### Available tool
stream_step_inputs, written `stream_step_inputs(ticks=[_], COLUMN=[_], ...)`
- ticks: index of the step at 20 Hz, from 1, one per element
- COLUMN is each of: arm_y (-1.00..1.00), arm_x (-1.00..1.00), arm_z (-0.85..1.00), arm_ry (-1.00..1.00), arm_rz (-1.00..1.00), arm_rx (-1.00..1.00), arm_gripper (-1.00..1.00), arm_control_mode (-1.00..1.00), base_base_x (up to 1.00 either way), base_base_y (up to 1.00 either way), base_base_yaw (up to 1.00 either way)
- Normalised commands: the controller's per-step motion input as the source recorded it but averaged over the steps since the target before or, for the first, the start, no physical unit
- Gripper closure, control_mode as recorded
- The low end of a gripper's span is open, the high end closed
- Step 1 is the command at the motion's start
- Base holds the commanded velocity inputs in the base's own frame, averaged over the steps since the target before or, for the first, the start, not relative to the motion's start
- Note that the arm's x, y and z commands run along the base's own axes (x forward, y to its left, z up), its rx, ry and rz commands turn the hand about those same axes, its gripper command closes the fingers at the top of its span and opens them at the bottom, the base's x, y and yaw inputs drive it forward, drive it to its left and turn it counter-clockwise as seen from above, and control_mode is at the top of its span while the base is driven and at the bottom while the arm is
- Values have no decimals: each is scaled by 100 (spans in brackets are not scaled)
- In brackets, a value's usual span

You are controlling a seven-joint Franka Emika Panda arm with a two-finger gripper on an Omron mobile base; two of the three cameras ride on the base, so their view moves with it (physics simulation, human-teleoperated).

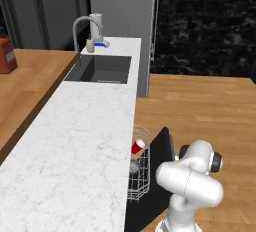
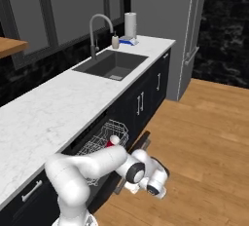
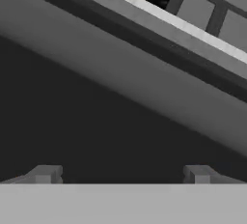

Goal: Pick up the cup and bowl from the counter, place them in the dishwasher, and close the dishwasher door.

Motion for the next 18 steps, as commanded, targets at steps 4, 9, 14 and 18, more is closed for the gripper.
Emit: stream_step_inputs(ticks=[4, 9, 14, 18], arm_y=[100, 87, 63, 98], arm_x=[10, 1, 13, 37], arm_z=[48, 17, -9, -29], arm_ry=[0, -5, -1, 0], arm_rz=[36, 25, 0, 1], arm_rx=[28, 20, 0, 0], arm_gripper=[-100, -100, -100, -100], arm_control_mode=[-100, -100, -100, -100], base_base_x=[0, 0, 0, 0], base_base_y=[0, 0, 0, 0], base_base_yaw=[0, 0, 0, 0])
